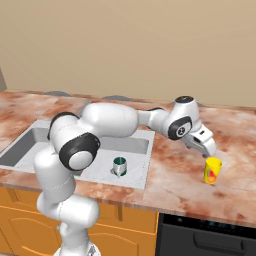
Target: Move any existing items from the left basin to the right basin for drying. Then move the cup from the counter to the left basin of the sink for washing.
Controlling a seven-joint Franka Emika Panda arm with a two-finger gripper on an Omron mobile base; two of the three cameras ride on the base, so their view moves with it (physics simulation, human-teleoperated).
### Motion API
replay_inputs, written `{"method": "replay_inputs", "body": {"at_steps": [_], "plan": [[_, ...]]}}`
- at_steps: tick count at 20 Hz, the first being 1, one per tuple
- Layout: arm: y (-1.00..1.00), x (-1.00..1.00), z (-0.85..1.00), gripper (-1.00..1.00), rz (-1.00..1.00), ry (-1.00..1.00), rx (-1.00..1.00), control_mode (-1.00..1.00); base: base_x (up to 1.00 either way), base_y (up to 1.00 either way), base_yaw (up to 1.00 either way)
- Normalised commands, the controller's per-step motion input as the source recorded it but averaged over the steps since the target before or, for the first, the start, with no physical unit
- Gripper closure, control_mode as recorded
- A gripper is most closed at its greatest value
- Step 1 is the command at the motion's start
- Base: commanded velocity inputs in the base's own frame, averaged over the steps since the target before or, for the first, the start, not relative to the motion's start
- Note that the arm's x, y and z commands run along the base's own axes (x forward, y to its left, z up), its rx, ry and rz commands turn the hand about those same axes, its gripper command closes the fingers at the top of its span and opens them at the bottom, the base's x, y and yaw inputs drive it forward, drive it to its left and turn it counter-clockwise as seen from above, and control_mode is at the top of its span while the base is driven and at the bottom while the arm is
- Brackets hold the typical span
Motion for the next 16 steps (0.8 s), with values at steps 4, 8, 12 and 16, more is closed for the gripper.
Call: {"method": "replay_inputs", "body": {"at_steps": [4, 8, 12, 16], "plan": [[-0.17, 0.05, 0.0, -1.0, 0.0, 0.0, 0.0, -1.0, 0.0, 0.0, 0.0], [-0.22, 0.02, 0.0, -1.0, 0.0, 0.0, 0.01, -1.0, 0.0, 0.0, 0.0], [-0.18, 0.04, 0.0, -1.0, 0.0, 0.0, 0.02, -1.0, 0.0, 0.0, 0.0], [-0.15, 0.02, 0.0, -1.0, 0.0, 0.0, 0.04, -1.0, 0.0, 0.0, 0.0]]}}
